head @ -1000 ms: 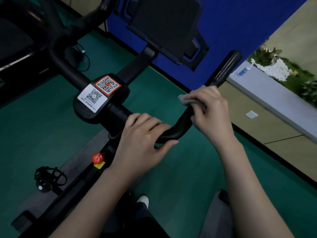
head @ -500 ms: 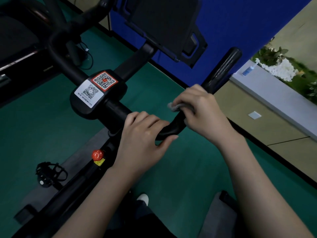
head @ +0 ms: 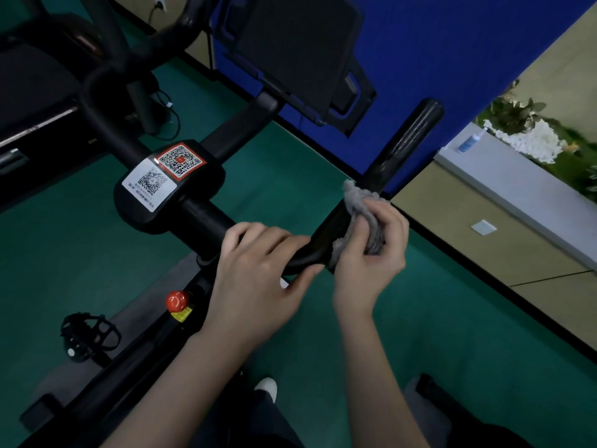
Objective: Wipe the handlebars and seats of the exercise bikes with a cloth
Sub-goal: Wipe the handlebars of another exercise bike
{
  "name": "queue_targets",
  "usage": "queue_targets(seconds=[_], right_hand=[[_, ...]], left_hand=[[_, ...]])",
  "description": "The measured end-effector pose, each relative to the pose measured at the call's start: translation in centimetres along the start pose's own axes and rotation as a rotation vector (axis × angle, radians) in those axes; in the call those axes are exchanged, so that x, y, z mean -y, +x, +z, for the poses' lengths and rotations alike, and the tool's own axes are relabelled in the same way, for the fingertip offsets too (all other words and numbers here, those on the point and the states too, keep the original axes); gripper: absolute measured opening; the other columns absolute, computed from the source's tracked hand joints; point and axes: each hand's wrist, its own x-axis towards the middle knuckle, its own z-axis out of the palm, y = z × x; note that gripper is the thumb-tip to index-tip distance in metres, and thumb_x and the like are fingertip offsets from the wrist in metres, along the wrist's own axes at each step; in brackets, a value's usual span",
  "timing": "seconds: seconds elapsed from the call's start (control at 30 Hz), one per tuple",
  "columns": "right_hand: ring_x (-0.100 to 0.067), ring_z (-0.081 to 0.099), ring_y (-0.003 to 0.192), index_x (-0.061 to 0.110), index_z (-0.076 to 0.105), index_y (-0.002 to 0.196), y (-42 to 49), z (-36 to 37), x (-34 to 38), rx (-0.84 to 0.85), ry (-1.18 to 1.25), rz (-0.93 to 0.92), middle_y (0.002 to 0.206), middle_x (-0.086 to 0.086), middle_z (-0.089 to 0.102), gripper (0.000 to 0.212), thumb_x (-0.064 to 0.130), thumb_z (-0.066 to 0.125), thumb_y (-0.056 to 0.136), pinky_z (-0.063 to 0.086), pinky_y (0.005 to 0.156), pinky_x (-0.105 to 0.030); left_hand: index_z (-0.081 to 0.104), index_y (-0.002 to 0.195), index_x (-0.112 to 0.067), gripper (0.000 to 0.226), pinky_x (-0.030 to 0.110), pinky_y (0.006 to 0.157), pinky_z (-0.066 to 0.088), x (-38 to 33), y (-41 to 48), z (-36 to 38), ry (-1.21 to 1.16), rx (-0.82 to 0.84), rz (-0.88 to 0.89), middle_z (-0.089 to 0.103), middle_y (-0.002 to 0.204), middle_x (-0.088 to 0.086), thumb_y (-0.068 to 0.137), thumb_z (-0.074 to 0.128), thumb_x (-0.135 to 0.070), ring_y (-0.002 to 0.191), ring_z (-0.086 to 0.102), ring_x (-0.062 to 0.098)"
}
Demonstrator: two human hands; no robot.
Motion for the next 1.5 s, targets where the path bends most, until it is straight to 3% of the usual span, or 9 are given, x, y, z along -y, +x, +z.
queue_targets(seconds=[0.1,0.27,0.33,0.67,0.87,1.07,1.23,1.37,1.5], right_hand=[[-0.032,0.059,0.103,0.009,0.062,0.097,-0.4,1.2,0.4,-0.153,0.123,0.171,0.103,-0.02,0.061,0.022,-0.008,0.052,0.086,0.048,0.095,-0.047],[-0.009,0.063,0.09,0.017,0.062,0.096,-2.2,1.0,0.4,-0.266,0.273,0.445,0.094,0.003,0.065,0.02,0.0,0.054,0.09,0.05,0.081,-0.02],[-0.006,0.062,0.088,0.017,0.062,0.094,-1.0,1.3,-0.3,-0.289,0.301,0.511,0.092,0.004,0.064,0.024,-0.005,0.053,0.091,0.049,0.08,-0.019],[0.0,0.061,0.08,0.015,0.059,0.094,-2.4,1.2,-0.5,-0.268,0.354,0.622,0.089,0.003,0.062,0.02,-0.003,0.051,0.094,0.048,0.073,-0.014],[-0.017,0.063,0.091,0.011,0.061,0.097,1.7,1.7,-1.2,-0.293,0.585,0.81,0.099,-0.005,0.065,0.018,-0.004,0.051,0.094,0.054,0.088,-0.036],[-0.032,0.064,0.108,0.011,0.062,0.112,1.1,1.5,-1.5,-0.229,0.758,1.043,0.119,-0.016,0.065,0.019,0.006,0.053,0.096,0.051,0.096,-0.051],[-0.027,0.062,0.095,-0.001,0.054,0.128,1.7,1.3,-1.4,-0.04,0.837,1.244,0.112,-0.019,0.064,0.033,0.012,0.046,0.099,0.051,0.096,-0.045],[-0.004,0.065,0.057,0.008,0.056,0.122,1.3,0.3,-1.3,0.111,0.767,1.376,0.08,0.001,0.068,0.03,0.026,0.048,0.099,0.055,0.051,-0.02],[-0.017,0.067,0.083,0.012,0.058,0.119,0.7,0.3,-1.4,0.136,0.705,1.311,0.103,-0.007,0.065,0.025,0.019,0.044,0.1,0.058,0.077,-0.03]], left_hand=[[0.071,0.098,-0.017,0.028,0.032,0.092,0.034,0.1,-0.1,0.2,0.007,-0.012,-0.006,0.066,0.09,-0.006,0.084,0.065,-0.041,0.082,0.058,0.018],[0.071,0.098,-0.018,0.027,0.03,0.092,0.033,0.0,-0.1,0.4,0.009,-0.015,-0.01,0.066,0.09,-0.007,0.084,0.065,-0.04,0.083,0.059,0.017],[0.071,0.098,-0.018,0.028,0.031,0.092,0.033,-0.1,0.0,0.4,0.009,-0.013,-0.016,0.066,0.09,-0.007,0.084,0.065,-0.041,0.083,0.059,0.017],[0.07,0.1,-0.021,0.029,0.032,0.093,0.034,0.0,-0.1,0.4,0.016,0.005,-0.034,0.065,0.091,-0.01,0.084,0.064,-0.044,0.085,0.059,0.015],[0.07,0.099,-0.022,0.028,0.032,0.092,0.033,-0.6,0.1,0.5,0.012,-0.017,-0.041,0.065,0.089,-0.011,0.083,0.065,-0.044,0.083,0.058,0.015],[0.071,0.1,-0.019,0.029,0.035,0.091,0.035,-1.5,0.9,0.5,0.047,-0.015,-0.059,0.067,0.089,-0.007,0.084,0.064,-0.042,0.084,0.06,0.02],[0.071,0.1,-0.018,0.03,0.034,0.091,0.036,-2.0,1.5,0.4,0.035,0.006,-0.073,0.067,0.088,-0.007,0.082,0.065,-0.041,0.083,0.06,0.021],[0.071,0.101,-0.018,0.029,0.033,0.091,0.036,-1.8,2.0,0.5,0.032,0.028,-0.056,0.067,0.09,-0.007,0.082,0.066,-0.039,0.084,0.06,0.02],[0.07,0.105,-0.017,0.03,0.03,0.092,0.036,-1.3,2.4,0.5,0.017,0.069,-0.023,0.066,0.091,-0.007,0.084,0.064,-0.038,0.084,0.06,0.018]])
